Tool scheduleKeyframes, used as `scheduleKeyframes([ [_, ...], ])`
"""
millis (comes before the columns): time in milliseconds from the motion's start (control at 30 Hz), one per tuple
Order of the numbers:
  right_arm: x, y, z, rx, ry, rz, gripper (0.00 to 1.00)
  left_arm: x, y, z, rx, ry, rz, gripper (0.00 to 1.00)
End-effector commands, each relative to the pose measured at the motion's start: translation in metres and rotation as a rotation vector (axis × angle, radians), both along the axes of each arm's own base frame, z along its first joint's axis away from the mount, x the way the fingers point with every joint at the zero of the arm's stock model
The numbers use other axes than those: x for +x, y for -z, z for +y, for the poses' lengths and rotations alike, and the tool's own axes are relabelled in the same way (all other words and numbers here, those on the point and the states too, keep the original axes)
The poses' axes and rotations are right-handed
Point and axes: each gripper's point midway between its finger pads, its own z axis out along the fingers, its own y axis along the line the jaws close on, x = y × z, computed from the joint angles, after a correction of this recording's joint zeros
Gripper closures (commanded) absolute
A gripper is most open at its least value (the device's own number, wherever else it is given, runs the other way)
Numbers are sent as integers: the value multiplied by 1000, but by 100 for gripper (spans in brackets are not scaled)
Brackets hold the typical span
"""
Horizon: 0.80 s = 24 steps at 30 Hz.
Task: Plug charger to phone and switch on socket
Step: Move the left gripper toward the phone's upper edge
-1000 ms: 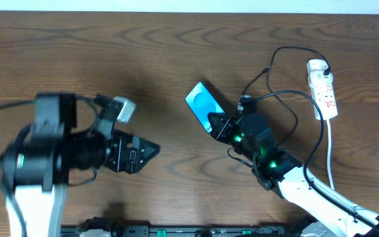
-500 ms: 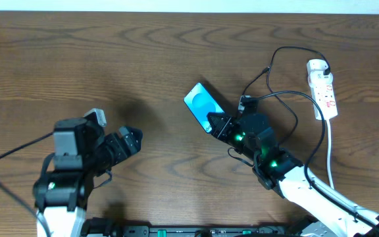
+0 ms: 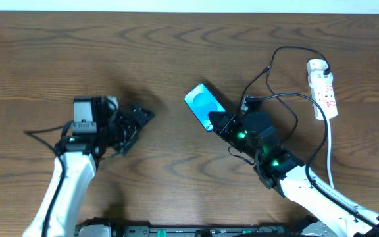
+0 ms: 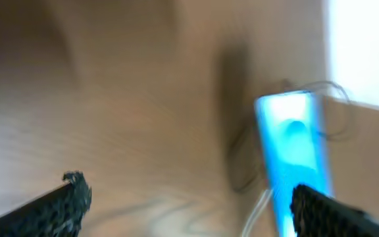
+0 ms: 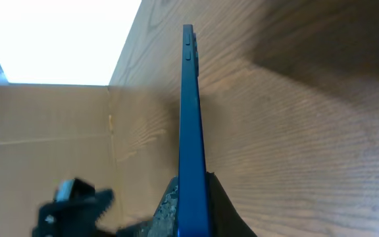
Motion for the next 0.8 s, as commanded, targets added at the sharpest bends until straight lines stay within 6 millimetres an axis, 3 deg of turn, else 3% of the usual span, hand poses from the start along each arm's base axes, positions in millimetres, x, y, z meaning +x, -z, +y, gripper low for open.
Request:
scheduleKeyframes([
  [0,3,-11,3,61,11,11,99,1,-30,-39,-234,227,-113,2],
  [267,3,-12,4,72,16,17,99,1,-36,-44,-274,271,-143,2],
  [467,3,-13,4,169,76,100,99,14,-50,-45,-329,217,-150,2],
  [567,7,-23,7,211,78,78,99,21,-58,-45,-341,206,-188,2],
  [767,0,-34,11,191,-106,-9,99,22,-72,-45,-373,257,-260,2],
])
